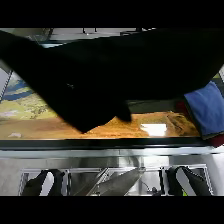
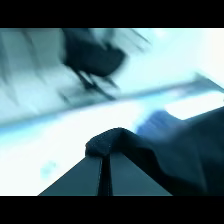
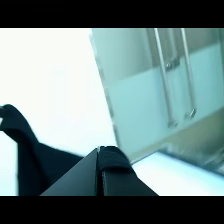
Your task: Fold the shirts.
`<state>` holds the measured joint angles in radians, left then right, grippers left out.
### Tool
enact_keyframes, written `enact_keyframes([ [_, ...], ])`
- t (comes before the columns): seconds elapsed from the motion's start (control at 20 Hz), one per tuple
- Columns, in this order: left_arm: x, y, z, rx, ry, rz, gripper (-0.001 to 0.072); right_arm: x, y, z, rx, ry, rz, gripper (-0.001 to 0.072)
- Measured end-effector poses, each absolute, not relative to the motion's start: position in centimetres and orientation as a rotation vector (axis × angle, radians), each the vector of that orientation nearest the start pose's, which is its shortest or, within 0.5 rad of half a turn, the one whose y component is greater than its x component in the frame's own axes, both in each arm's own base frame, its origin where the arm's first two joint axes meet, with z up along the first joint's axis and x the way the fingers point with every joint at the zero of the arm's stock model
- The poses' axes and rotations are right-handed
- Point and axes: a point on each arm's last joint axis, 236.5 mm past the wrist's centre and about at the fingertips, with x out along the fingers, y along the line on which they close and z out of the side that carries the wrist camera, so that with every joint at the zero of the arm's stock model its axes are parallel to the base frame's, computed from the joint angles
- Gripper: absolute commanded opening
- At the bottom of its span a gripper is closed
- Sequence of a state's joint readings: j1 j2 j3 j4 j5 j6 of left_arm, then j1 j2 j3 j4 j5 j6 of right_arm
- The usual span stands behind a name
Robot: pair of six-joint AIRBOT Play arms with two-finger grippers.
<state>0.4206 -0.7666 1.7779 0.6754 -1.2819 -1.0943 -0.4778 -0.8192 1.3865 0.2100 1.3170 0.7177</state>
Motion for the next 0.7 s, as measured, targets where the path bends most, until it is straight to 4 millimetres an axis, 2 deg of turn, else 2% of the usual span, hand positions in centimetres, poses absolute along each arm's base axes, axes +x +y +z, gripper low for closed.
enact_keyframes([
  [0.1, 24.4, -8.2, 49.5, 0.130, 0.017, -0.415, 0.0029, 23.6, 12.7, 49.6, 0.243, -0.257, 0.926, 0.0015],
  [0.15, 24.5, -8.2, 50.0, 0.144, 0.009, -0.419, 0.0029, 23.5, 12.6, 49.7, 0.205, -0.269, 0.874, 0.0014],
  [0.25, 26.2, -8.5, 50.0, 0.145, 0.024, -0.468, 0.0029, 24.7, 11.9, 49.0, 0.184, -0.245, 0.803, 0.0014],
  [0.35, 29.5, -9.3, 48.3, 0.130, 0.082, -0.555, 0.0028, 27.4, 11.4, 46.7, 0.222, -0.163, 0.786, 0.0015],
  [0.45, 34.2, -10.6, 45.1, 0.097, 0.171, -0.652, 0.0028, 31.6, 11.1, 42.3, 0.289, -0.032, 0.783, 0.0014],
  [0.55, 39.7, -12.1, 40.6, 0.044, 0.273, -0.723, 0.0028, 36.4, 11.1, 36.4, 0.358, 0.120, 0.764, 0.0015],
  [0.6, 42.4, -12.7, 38.1, 0.017, 0.323, -0.744, 0.0028, 38.9, 11.0, 33.1, 0.387, 0.196, 0.738, 0.0015],
  [0.7, 48.1, -13.4, 31.0, -0.029, 0.462, -0.757, 0.0026, 44.2, 10.1, 25.4, 0.445, 0.346, 0.647, 0.0015],
])
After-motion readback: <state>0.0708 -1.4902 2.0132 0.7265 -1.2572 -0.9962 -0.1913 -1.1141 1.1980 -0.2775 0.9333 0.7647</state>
